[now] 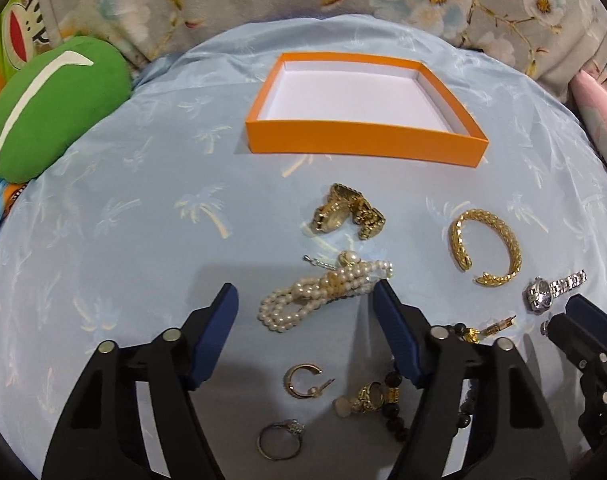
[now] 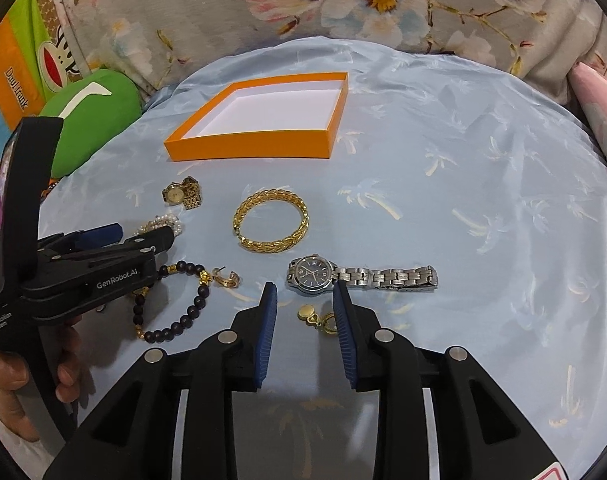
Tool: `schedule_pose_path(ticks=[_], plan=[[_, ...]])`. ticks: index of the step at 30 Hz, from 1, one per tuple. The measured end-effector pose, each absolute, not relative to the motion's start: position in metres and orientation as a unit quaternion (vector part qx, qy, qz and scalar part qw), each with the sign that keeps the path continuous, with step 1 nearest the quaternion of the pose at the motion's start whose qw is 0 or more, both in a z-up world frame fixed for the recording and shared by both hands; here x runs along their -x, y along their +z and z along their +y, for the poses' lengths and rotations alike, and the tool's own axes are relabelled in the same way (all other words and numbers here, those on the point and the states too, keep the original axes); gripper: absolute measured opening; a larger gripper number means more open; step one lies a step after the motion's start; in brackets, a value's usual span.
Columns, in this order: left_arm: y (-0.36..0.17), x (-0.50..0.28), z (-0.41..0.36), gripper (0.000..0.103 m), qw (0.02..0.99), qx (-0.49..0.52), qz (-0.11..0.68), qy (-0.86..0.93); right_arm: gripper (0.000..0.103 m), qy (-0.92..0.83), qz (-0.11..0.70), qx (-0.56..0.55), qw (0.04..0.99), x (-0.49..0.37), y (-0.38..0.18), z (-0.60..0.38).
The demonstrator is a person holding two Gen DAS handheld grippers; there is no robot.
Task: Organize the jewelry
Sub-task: 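Close the right tool on the silver watch while the left tool approaches the pearl bracelet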
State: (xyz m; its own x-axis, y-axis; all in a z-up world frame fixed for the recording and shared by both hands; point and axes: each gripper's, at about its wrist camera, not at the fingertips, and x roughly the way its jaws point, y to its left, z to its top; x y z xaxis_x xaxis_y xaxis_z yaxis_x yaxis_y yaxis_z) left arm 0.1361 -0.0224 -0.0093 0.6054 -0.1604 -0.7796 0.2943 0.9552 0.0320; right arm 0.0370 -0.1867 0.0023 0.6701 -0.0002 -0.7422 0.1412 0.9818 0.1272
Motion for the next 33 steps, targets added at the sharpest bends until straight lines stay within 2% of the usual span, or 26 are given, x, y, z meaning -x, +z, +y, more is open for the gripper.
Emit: schedule_pose_path(ticks=[5,8,10,13,20,30,31,33], plan=[[-0.008,-0.134,-0.026,0.052,0.894,-0.076,0.420,-0.138,0.030,-0.041,0.413,-0.103,0.904,-0.036,-0.004,-0.196],[-0.007,-0.131,-0.026,0.039,0.895,-0.073,0.417,-0.141,0.030,-0.047,0.413,-0.111,0.903,-0.033,-0.006,-0.202],[-0.006,-0.129,-0.026,0.026,0.895,-0.065,0.417,-0.144,0.030,-0.050,0.412,-0.114,0.902,-0.032,-0.006,-0.206],[-0.006,-0.126,-0.026,0.021,0.894,-0.054,0.418,-0.153,0.033,-0.049,0.410,-0.116,0.903,-0.031,-0.006,-0.210],[0.003,-0.115,-0.019,0.018,0.898,-0.021,0.409,-0.162,0.048,-0.019,0.396,-0.090,0.914,-0.038,0.004,-0.214],[0.019,-0.105,0.000,0.017,0.903,0.014,0.398,-0.162,0.050,0.044,0.414,-0.046,0.908,-0.059,0.002,-0.212],[0.021,-0.104,0.002,0.010,0.904,0.017,0.396,-0.161,0.050,0.052,0.416,-0.033,0.907,-0.061,0.001,-0.209],[0.023,-0.104,0.006,0.008,0.904,0.021,0.395,-0.161,0.050,0.070,0.422,0.000,0.904,-0.065,-0.001,-0.203]])
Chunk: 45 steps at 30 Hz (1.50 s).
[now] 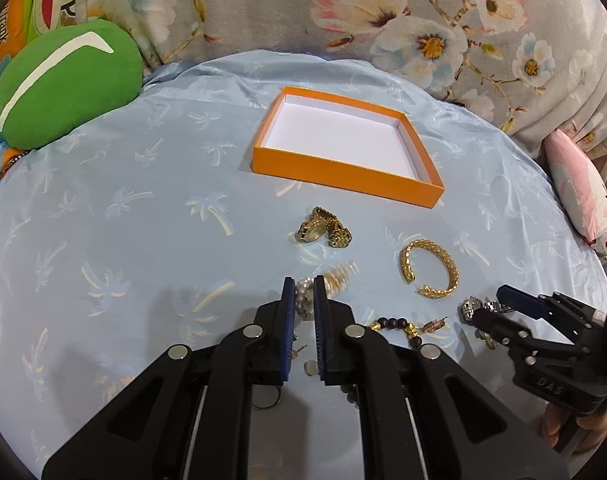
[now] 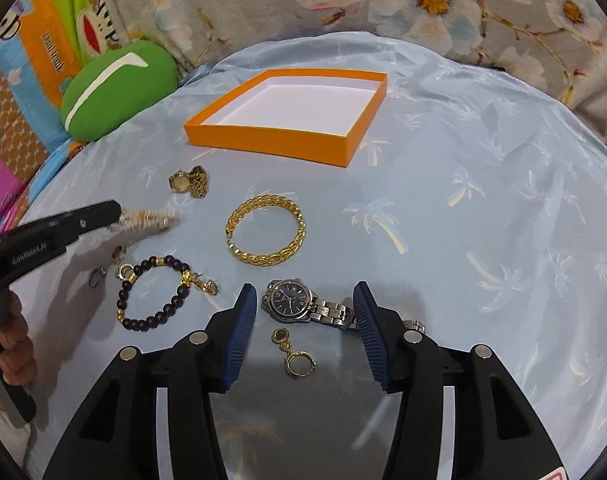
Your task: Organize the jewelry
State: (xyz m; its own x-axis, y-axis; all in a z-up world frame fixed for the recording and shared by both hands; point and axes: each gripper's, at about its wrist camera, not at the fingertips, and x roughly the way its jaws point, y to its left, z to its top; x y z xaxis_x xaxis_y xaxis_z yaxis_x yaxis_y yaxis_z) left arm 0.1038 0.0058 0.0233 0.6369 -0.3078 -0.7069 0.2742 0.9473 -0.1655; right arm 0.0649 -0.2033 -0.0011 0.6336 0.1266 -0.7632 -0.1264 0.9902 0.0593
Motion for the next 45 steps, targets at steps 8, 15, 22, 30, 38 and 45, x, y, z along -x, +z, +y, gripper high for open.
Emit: schedule_pose_path(ticks=[8,15,22,30,38,45], plan=[[0.017,-0.105,0.012,0.007,0.903,0.021,0.400,-0.152,0.044,0.132,0.446,0.057,0.883,-0.083,-0.006,-0.203],[0.014,-0.105,0.014,0.007,0.902,0.022,0.404,-0.149,0.029,0.131,0.461,0.049,0.876,-0.084,-0.005,-0.204],[0.015,-0.102,0.013,0.007,0.902,0.022,0.403,-0.154,0.029,0.082,0.457,-0.022,0.885,-0.078,-0.002,-0.220],[0.030,-0.099,0.012,0.006,0.907,0.023,0.388,-0.163,0.029,0.055,0.419,-0.050,0.905,-0.073,0.020,-0.233],[0.052,-0.104,0.005,0.005,0.915,0.010,0.367,-0.169,0.025,0.050,0.388,-0.052,0.919,-0.084,0.045,-0.236],[0.077,-0.119,-0.005,0.005,0.924,-0.004,0.340,-0.176,0.025,0.052,0.370,-0.046,0.927,-0.112,0.066,-0.232]])
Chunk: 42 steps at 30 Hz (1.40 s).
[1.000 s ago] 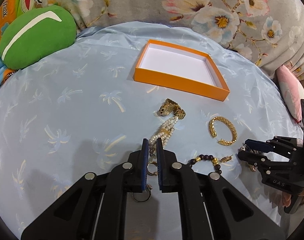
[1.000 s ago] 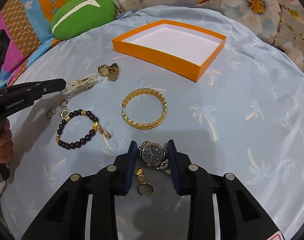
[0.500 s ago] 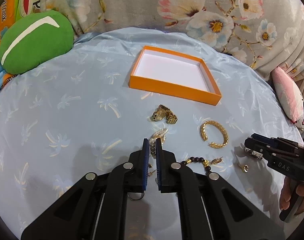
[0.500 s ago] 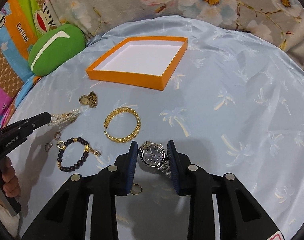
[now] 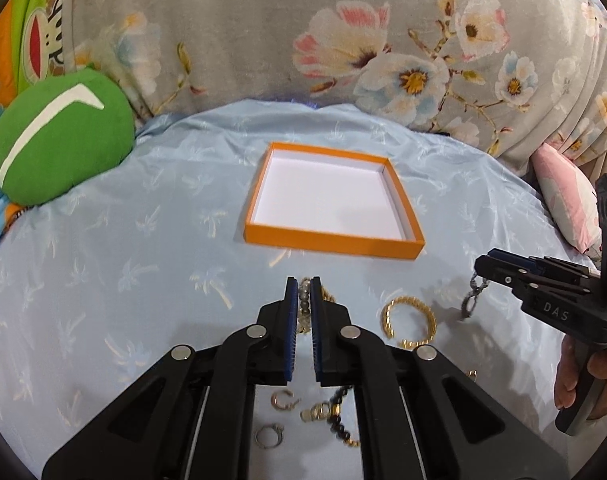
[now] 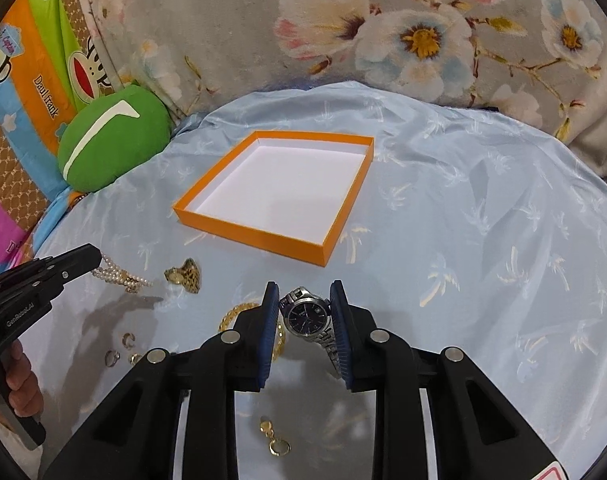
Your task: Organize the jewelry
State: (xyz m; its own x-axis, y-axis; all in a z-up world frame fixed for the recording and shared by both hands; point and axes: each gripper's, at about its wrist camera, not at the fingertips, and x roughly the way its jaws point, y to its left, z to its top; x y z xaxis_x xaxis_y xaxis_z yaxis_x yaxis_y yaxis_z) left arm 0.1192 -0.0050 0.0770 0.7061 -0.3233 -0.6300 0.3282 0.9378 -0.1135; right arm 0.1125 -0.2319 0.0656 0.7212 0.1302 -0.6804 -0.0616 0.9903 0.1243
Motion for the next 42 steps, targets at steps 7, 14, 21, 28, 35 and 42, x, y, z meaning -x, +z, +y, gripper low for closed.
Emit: schedule_pose_path(ticks=[7,14,21,28,35,42], plan=[[0.104,-0.162,-0.026,0.002,0.933,-0.023,0.310,-0.179,0.025,0.058,0.356,-0.040,0.932,-0.168,0.084,-0.226],[0.120,-0.225,-0.045,0.002,0.934,-0.010,0.305,-0.184,0.025,0.058,0.348,-0.046,0.934,-0.234,0.092,-0.224],[0.100,-0.230,-0.029,0.009,0.923,-0.018,0.333,-0.191,0.025,0.057,0.352,-0.038,0.933,-0.263,0.080,-0.220],[0.026,-0.182,-0.006,0.027,0.890,-0.055,0.415,-0.179,0.025,0.066,0.357,-0.033,0.931,-0.252,0.077,-0.211],[0.002,-0.171,-0.003,0.022,0.880,-0.047,0.438,-0.178,0.025,0.065,0.357,-0.029,0.931,-0.254,0.080,-0.205],[0.001,-0.155,-0.003,0.015,0.877,-0.054,0.435,-0.197,0.025,0.065,0.359,-0.027,0.931,-0.255,0.080,-0.203]])
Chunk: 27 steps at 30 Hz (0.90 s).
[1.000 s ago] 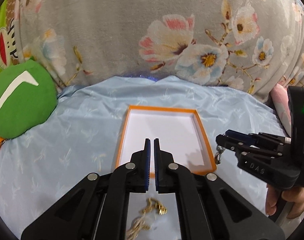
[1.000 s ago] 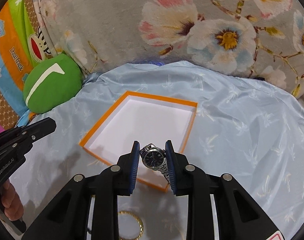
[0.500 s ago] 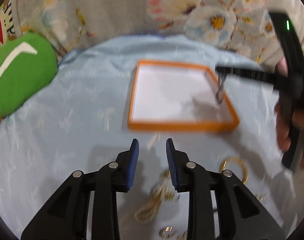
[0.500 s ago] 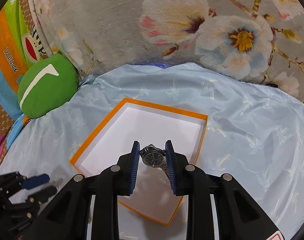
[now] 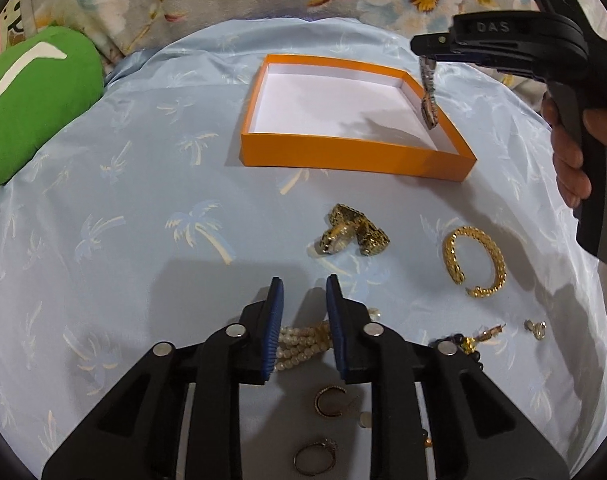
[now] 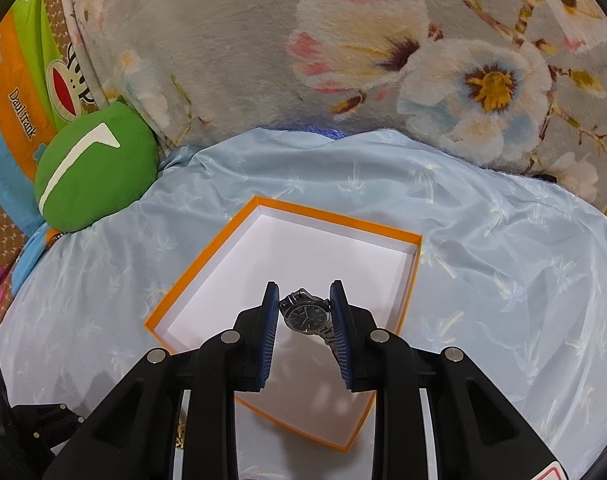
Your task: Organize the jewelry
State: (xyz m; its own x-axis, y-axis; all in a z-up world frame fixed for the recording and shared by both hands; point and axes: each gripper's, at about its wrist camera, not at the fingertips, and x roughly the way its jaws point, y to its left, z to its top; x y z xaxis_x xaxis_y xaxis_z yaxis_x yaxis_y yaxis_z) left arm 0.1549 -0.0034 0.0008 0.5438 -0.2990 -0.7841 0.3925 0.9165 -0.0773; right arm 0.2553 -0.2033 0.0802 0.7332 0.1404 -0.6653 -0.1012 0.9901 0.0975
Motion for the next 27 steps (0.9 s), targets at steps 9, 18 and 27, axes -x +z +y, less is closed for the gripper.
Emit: schedule_pose_path(ticks=[9,18,27], plan=[[0.013,-0.149,0.000,0.000,0.889,-0.040,0.413,-0.195,0.025,0.062,0.363,-0.028,0.929,-0.261,0.075,-0.202],[0.049,-0.137,0.013,0.019,0.887,-0.024,0.395,-0.238,0.025,0.067,0.362,-0.027,0.929,-0.256,0.075,-0.201],[0.012,-0.126,-0.003,0.049,0.871,-0.111,0.401,-0.262,0.025,0.075,0.370,-0.017,0.926,-0.251,0.068,-0.193]])
